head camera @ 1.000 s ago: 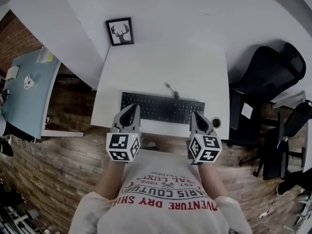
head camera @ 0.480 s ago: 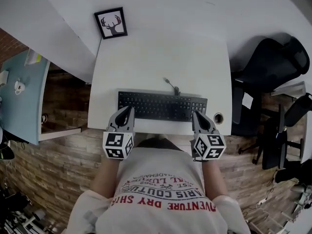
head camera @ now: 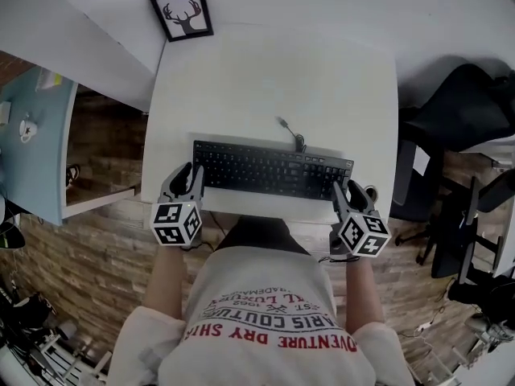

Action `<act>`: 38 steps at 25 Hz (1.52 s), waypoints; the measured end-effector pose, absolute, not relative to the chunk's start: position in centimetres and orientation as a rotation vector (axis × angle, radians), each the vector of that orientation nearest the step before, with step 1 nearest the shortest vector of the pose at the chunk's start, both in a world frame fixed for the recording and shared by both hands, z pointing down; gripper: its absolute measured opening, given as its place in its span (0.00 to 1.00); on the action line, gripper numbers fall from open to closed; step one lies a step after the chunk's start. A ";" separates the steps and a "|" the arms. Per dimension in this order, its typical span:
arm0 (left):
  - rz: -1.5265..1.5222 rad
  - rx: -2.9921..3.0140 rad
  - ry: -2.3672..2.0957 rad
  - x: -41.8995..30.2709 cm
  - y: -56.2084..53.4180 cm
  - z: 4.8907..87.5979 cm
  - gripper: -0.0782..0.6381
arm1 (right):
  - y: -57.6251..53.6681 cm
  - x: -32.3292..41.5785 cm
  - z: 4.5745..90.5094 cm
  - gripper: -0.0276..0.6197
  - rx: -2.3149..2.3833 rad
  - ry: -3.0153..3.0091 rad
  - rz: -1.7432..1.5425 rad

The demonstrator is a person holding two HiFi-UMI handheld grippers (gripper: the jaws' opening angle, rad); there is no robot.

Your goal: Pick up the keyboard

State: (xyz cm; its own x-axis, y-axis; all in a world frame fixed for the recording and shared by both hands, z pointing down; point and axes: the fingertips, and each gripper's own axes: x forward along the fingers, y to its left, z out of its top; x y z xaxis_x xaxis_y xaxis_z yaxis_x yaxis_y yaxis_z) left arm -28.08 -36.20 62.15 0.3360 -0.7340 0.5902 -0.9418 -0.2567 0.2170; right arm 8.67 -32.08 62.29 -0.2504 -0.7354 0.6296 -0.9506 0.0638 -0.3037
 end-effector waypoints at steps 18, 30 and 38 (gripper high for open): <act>0.622 1.941 -1.182 -27.5 -38.2 68.7 0.49 | -32.6 10.6 68.8 0.47 1.560 -1.988 1.172; 0.492 1.874 -1.025 -27.3 -38.1 69.7 0.49 | -33.0 10.2 69.7 0.47 1.449 -2.026 1.294; 0.502 1.860 -1.008 -27.2 -38.0 69.4 0.47 | -32.9 10.2 69.3 0.47 1.477 -2.028 1.281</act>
State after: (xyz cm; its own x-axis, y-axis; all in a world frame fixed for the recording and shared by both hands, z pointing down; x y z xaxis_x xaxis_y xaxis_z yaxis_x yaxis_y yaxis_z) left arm -27.16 -37.98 69.45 0.5797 -0.4312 0.6914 -0.8117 -0.2311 0.5364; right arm 10.23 -32.85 69.31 -0.4122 -0.5905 0.6938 -0.8803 0.0619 -0.4704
